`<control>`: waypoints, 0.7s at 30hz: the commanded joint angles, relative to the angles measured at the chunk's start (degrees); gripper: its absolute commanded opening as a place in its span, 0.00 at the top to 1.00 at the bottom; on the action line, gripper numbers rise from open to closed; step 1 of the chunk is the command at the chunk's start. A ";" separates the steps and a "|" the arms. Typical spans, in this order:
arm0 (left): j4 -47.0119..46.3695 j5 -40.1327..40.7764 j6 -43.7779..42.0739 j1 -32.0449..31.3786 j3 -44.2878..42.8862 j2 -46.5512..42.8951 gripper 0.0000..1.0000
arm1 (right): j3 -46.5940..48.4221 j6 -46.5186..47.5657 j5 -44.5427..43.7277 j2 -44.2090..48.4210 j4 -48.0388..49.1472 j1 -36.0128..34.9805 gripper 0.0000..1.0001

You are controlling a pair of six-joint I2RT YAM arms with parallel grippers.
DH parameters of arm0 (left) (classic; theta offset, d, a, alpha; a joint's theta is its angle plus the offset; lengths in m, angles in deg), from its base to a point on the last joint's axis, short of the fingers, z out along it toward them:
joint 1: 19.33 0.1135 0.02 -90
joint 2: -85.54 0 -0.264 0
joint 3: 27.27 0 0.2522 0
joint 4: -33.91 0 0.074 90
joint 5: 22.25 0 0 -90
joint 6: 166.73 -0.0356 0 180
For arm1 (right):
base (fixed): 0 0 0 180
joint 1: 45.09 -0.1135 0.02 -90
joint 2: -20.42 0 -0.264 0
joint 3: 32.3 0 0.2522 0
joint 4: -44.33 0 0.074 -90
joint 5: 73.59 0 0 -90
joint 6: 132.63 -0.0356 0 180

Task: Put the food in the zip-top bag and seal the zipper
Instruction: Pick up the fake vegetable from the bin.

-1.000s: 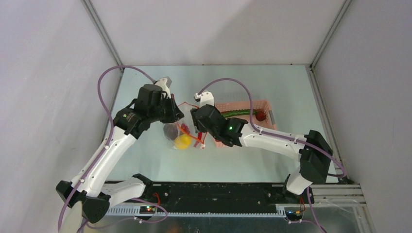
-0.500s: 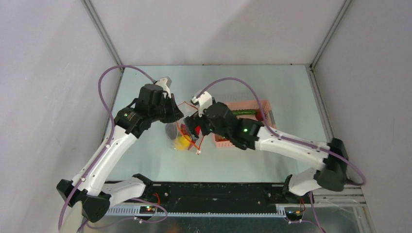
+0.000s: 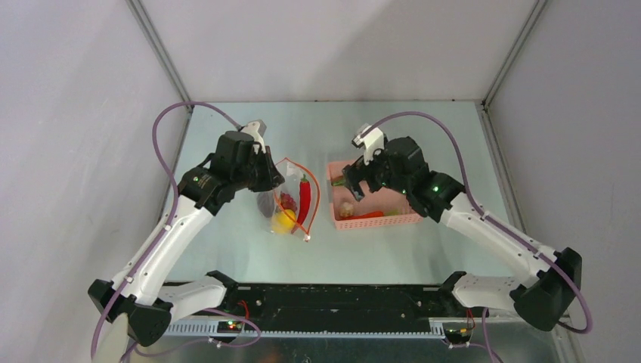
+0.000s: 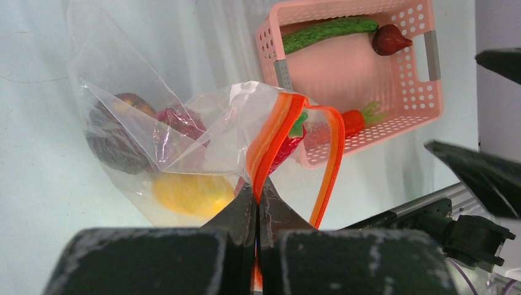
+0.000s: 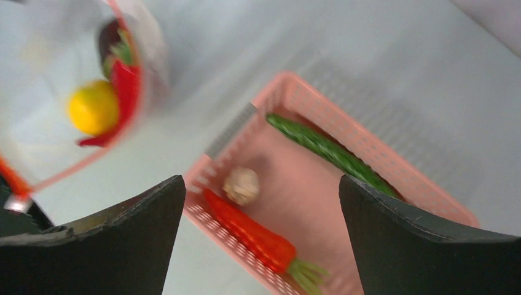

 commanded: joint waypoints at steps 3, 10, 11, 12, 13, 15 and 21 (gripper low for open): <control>-0.83 -0.06 -0.71 0.26 0.08 -0.33 0.99 | -0.17 13.94 12.46 -3.40 -5.67 10.66 0.01; -0.35 0.17 -1.25 0.30 -0.19 0.59 0.99 | 0.14 20.85 20.93 -11.34 -7.93 17.65 0.01; -0.36 0.13 -1.29 0.27 -0.19 0.63 1.00 | 0.77 20.98 21.11 -13.03 -8.56 18.03 0.02; -0.40 0.06 -1.31 0.22 -0.18 0.82 1.00 | 1.15 21.08 21.10 -13.93 -8.84 18.69 0.03; -0.43 -0.05 -1.39 0.25 -0.14 0.99 0.99 | 1.88 21.14 21.11 -15.68 -9.27 18.99 0.04; -0.36 -0.36 -1.53 0.26 -0.23 1.47 0.99 | 2.75 21.67 21.10 -17.95 -9.75 19.62 0.04; 0.81 0.00 -2.16 0.26 -1.08 2.42 1.00 | 4.60 25.09 24.57 -23.81 -11.77 19.83 0.04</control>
